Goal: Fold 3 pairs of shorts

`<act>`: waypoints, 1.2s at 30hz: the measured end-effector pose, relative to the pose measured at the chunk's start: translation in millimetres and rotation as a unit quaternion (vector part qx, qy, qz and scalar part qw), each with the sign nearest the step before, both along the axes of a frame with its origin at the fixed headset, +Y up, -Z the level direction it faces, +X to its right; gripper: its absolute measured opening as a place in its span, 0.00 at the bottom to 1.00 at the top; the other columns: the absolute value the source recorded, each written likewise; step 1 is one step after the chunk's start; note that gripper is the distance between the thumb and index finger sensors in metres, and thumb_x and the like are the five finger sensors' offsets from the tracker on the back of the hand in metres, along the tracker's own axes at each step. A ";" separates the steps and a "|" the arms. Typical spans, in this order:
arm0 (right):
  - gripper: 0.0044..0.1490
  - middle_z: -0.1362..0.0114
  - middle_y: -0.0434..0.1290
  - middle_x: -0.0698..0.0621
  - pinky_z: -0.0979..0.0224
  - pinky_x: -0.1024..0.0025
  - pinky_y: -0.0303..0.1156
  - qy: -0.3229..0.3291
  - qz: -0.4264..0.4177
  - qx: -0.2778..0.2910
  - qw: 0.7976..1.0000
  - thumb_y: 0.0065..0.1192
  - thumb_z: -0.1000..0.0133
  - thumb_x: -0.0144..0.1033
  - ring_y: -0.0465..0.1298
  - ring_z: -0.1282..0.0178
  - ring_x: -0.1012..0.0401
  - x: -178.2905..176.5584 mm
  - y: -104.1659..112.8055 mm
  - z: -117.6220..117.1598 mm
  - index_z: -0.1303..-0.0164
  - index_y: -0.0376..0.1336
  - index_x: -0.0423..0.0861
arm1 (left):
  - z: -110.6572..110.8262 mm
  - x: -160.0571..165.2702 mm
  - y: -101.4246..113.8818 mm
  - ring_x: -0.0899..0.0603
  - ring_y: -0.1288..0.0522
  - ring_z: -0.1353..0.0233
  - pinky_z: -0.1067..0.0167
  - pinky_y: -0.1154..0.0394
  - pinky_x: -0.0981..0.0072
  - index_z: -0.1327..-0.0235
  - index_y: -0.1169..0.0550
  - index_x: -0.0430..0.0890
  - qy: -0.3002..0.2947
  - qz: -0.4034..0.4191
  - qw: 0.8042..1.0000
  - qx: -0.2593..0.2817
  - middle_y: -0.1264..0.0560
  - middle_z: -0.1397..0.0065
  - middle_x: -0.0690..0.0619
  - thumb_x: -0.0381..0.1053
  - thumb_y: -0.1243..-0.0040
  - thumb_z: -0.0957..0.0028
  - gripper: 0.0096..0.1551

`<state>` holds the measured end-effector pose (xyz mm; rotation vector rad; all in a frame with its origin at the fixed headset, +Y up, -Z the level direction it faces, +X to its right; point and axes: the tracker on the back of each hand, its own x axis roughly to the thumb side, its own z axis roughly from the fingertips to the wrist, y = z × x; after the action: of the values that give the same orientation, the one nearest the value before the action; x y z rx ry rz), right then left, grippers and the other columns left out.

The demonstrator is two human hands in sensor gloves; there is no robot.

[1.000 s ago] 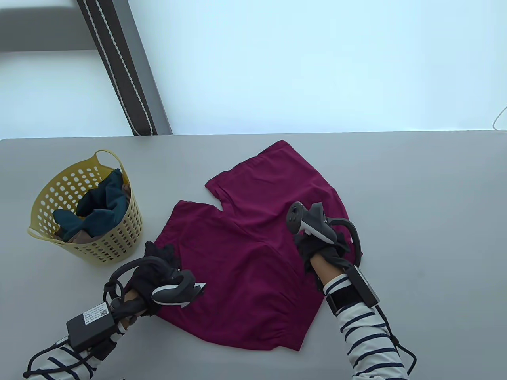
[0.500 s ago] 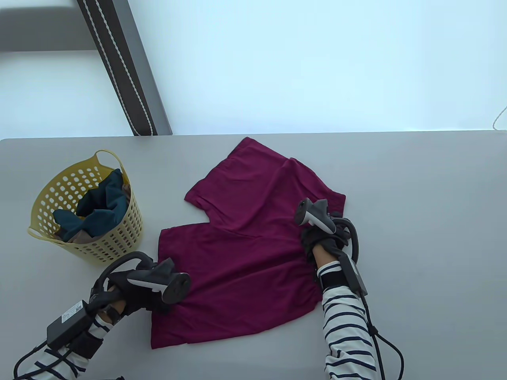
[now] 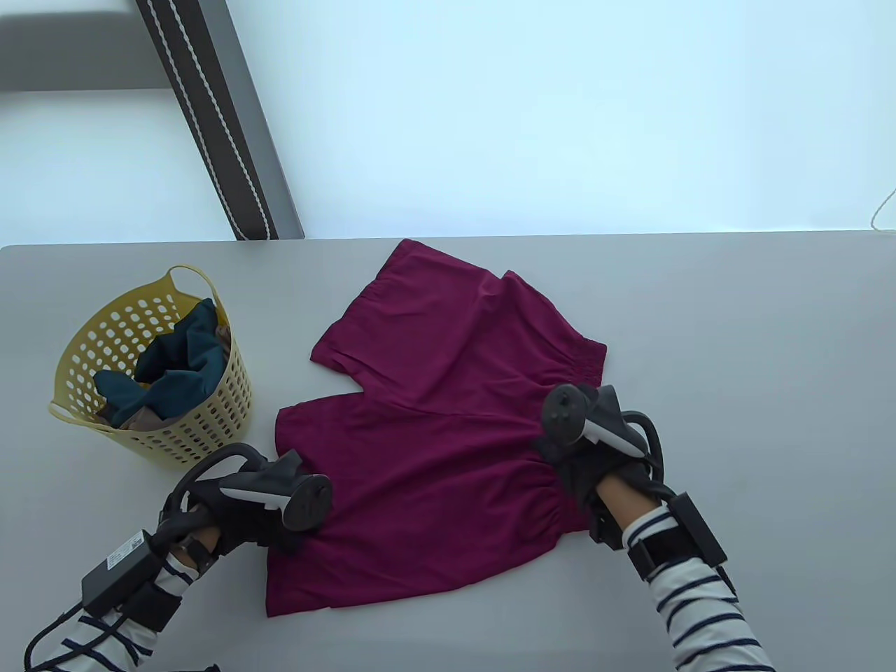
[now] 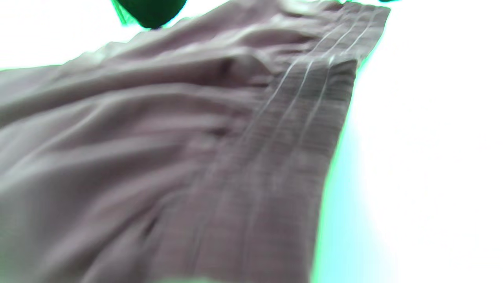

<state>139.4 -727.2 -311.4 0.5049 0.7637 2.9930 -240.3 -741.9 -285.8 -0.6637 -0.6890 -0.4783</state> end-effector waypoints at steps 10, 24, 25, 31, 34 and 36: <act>0.49 0.31 0.40 0.22 0.33 0.42 0.62 0.108 0.133 -0.019 0.985 0.53 0.46 0.37 0.57 0.33 0.29 -9.7 -35.1 69.4 0.28 0.35 0.27 | -0.5 -0.7 -0.9 0.37 0.33 0.22 0.26 0.39 0.32 0.41 0.35 0.69 0.004 0.001 1.000 -0.004 0.46 0.15 0.51 0.69 0.52 0.58 0.29; 0.38 0.33 0.62 0.31 0.38 0.52 0.75 0.112 0.164 0.141 0.970 0.61 0.50 0.33 0.75 0.38 0.40 -16.2 -29.7 68.6 0.31 0.53 0.35 | 22.7 -20.6 12.2 0.40 0.23 0.29 0.28 0.33 0.34 0.27 0.34 0.50 0.090 -0.034 0.981 0.167 0.31 0.21 0.45 0.73 0.55 0.60 0.48; 0.38 0.33 0.63 0.33 0.39 0.52 0.75 0.105 0.163 0.160 0.968 0.62 0.50 0.33 0.76 0.38 0.41 -14.5 -29.8 67.2 0.32 0.55 0.36 | 26.9 -18.9 3.2 0.40 0.23 0.29 0.28 0.33 0.34 0.27 0.35 0.50 0.080 -0.046 0.981 0.171 0.31 0.21 0.45 0.73 0.56 0.61 0.48; 0.35 0.35 0.68 0.38 0.40 0.56 0.77 0.077 0.153 0.207 0.963 0.62 0.52 0.35 0.80 0.41 0.46 -4.3 -28.8 60.4 0.34 0.59 0.41 | 38.9 -13.8 -20.4 0.48 0.20 0.33 0.28 0.30 0.39 0.33 0.33 0.53 0.037 -0.051 0.958 0.279 0.27 0.27 0.54 0.69 0.60 0.59 0.40; 0.32 0.36 0.69 0.39 0.41 0.56 0.78 0.069 0.137 0.215 0.964 0.60 0.51 0.34 0.81 0.42 0.47 0.7 -27.0 57.6 0.35 0.60 0.42 | 37.7 -9.2 -19.8 0.51 0.18 0.37 0.28 0.29 0.41 0.41 0.30 0.57 0.035 -0.017 0.956 0.291 0.24 0.33 0.59 0.65 0.53 0.57 0.30; 0.30 0.36 0.70 0.41 0.41 0.57 0.78 0.060 0.123 0.230 0.963 0.60 0.51 0.34 0.81 0.43 0.49 5.0 -25.6 56.4 0.36 0.62 0.44 | 37.0 -4.1 -20.0 0.55 0.16 0.41 0.29 0.27 0.44 0.48 0.28 0.60 0.011 -0.011 0.949 0.315 0.21 0.39 0.64 0.63 0.49 0.56 0.23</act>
<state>144.4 -752.8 -254.9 0.6490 0.1236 3.4066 -244.4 -761.9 -248.8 -0.0719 -0.4660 -0.6706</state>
